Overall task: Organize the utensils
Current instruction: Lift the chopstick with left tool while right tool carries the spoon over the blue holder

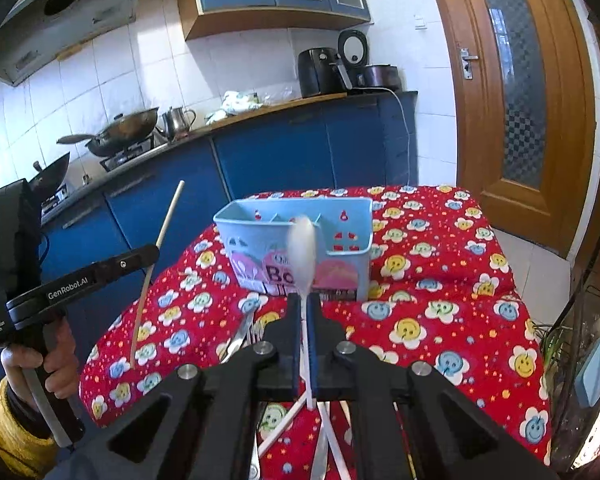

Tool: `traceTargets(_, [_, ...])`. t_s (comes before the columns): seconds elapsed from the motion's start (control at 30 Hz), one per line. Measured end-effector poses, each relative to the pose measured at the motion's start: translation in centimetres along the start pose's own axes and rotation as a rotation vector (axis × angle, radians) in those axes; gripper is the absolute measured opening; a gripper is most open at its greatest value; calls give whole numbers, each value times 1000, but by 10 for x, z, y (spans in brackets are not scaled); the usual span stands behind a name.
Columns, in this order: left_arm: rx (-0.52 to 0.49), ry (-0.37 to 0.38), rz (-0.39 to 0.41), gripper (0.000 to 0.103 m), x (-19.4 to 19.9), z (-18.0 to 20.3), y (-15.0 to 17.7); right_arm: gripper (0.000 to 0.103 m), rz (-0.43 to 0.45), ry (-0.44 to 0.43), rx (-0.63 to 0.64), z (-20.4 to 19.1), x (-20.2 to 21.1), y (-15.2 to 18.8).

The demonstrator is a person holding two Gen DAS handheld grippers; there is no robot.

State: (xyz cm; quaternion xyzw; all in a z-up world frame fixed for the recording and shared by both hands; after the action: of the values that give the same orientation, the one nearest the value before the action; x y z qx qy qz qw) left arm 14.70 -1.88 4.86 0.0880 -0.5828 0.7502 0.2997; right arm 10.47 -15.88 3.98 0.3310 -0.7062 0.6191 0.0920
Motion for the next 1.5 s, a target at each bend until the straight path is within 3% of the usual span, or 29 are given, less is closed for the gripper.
traceTargets(0.23, [-17, -18, 62, 4, 1, 1, -19, 4, -22, -18, -6, 8, -11, -7])
traceTargets(0.47, [-14, -21, 76, 4, -4, -6, -25, 5, -204, -42, 56, 2, -54, 9])
traceTargets(0.6, [-15, -31, 71, 4, -11, -18, -23, 22, -279, -31, 35, 6, -83, 17])
traceTargets(0.83, [-29, -35, 69, 4, -25, -44, -25, 23, -398, -12, -64, 24, -129, 31])
traceTargets(1.13, [-42, -3, 69, 4, -37, -53, -29, 23, -493, 3, -71, 30, -161, 43])
traceTargets(1.17, [-40, -1, 70, 4, -37, -52, -29, 22, -500, 3, -71, 31, -164, 45])
traceTargets(1.23, [-32, -1, 72, 4, -38, -52, -28, 10, -493, 14, -52, 32, -165, 44])
traceTargets(1.37, [-16, -5, 87, 4, -35, -50, -30, 5, -461, -15, -48, 29, -158, 39])
traceTargets(1.5, [-9, -14, 125, 4, -30, -46, -38, 4, -365, -41, -51, 26, -138, 24])
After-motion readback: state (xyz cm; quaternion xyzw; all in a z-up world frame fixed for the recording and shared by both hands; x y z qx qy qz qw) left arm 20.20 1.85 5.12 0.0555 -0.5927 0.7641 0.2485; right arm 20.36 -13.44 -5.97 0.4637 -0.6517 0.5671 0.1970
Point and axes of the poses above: each gripper's, at about its wrist camera, not at the fingertips, and x roughly against the way its jaws point, z to its right, y to its underside, the point moved 10 cm from there along -x, roughly the way its jaws point, and after that the axes turned 2 degrees about -z, right-handed, at the moved point
